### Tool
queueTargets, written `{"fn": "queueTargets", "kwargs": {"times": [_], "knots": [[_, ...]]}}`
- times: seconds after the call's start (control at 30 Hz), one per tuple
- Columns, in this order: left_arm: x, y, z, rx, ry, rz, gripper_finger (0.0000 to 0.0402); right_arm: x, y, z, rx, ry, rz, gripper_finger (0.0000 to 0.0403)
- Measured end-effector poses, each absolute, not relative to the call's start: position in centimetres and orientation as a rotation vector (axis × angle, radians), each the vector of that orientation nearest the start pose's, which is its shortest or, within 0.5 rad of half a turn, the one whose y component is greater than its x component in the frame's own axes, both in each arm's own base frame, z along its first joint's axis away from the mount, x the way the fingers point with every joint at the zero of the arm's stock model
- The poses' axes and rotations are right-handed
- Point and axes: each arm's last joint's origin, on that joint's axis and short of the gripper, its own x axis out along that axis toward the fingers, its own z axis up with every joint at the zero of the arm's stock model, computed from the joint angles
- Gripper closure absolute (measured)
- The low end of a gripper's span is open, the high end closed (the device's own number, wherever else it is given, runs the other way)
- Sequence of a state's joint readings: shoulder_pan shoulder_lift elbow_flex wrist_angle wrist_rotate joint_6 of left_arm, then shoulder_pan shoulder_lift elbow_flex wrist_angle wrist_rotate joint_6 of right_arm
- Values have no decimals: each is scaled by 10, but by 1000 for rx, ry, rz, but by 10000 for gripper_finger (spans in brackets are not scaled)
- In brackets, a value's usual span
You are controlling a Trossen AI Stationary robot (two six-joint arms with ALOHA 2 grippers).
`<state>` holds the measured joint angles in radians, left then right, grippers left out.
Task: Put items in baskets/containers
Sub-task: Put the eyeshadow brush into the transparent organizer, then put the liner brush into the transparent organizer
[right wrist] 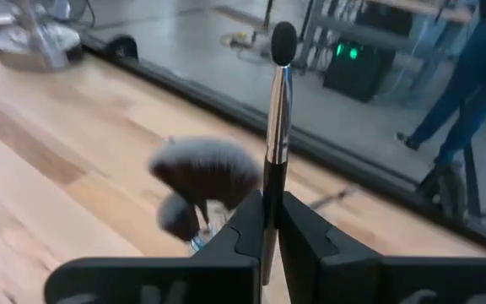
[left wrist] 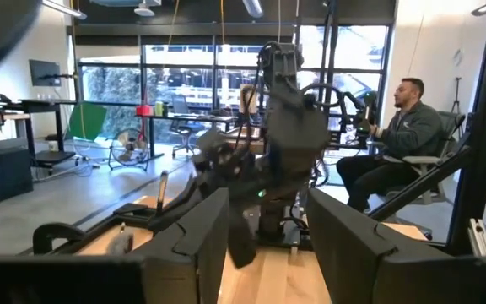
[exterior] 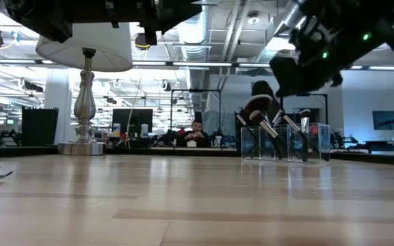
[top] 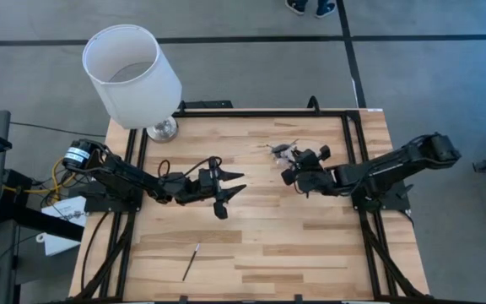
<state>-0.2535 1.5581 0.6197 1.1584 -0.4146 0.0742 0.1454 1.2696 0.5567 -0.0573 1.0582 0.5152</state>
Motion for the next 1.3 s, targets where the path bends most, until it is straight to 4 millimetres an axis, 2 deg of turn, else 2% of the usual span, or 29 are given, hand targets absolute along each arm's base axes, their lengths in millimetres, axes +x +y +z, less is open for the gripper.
{"fn": "queueTargets", "kwargs": {"times": [0.17,0.3,0.5,0.7,0.87,1.1,1.3], "knots": [[295,-64,226,3,-199,168,245,232,-1,167,50,488,-984,387],[295,-64,225,4,-195,168,245,237,-6,157,105,541,-954,363],[296,-65,220,15,-146,164,245,236,-11,155,144,532,-985,326],[296,-68,203,-83,15,157,252,235,0,177,206,406,-919,305],[290,-81,187,-141,192,133,260,239,24,204,192,246,-757,301],[271,-112,193,-259,397,85,259,245,64,243,26,-21,-532,301],[243,-146,184,-435,592,72,258,241,75,254,-108,-81,-475,301]]}}
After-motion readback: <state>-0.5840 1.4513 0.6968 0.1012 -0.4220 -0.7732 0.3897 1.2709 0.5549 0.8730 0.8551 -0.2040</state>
